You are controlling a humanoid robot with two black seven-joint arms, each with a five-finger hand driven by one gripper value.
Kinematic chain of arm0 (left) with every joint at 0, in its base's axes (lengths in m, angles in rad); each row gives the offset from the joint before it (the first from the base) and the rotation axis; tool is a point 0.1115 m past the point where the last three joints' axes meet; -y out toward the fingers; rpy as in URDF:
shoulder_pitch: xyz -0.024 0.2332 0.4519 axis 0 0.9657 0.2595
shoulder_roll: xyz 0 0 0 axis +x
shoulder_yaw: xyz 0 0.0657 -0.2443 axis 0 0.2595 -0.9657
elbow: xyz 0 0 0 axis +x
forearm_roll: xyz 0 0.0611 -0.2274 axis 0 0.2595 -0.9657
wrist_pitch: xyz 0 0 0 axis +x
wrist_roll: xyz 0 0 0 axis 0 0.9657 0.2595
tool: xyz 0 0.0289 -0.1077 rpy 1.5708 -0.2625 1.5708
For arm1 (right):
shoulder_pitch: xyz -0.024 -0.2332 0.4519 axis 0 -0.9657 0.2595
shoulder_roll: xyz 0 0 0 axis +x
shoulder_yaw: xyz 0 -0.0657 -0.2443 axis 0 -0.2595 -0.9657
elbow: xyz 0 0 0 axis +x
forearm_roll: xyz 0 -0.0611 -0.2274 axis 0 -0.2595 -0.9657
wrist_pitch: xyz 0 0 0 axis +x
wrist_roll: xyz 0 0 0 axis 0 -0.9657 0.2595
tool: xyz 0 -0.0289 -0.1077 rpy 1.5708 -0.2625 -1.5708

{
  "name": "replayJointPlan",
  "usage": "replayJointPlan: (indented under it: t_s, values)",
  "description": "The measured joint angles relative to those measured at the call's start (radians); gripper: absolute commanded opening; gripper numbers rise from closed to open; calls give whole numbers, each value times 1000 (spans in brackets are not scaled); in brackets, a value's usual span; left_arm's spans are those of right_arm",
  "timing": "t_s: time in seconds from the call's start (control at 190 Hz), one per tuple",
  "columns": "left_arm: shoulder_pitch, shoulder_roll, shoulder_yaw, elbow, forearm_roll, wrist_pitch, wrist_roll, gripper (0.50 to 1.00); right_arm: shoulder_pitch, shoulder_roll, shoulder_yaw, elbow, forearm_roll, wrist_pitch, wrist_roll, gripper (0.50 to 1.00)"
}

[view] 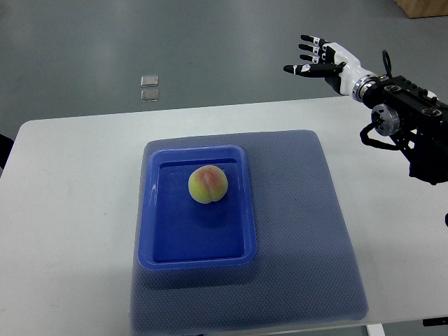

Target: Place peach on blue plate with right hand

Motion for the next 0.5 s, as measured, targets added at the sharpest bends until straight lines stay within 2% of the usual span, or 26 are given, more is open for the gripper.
replayJointPlan:
  t_s: [0.189, 0.5]
  values:
    - [1, 0, -1, -1, 0, 0, 0, 1000, -45, -7, 1, 0, 141, -2, 0, 924]
    - [0, 0, -4, -3, 0, 0, 0, 1000, -90, -4, 40, -1, 189, -17, 10, 928]
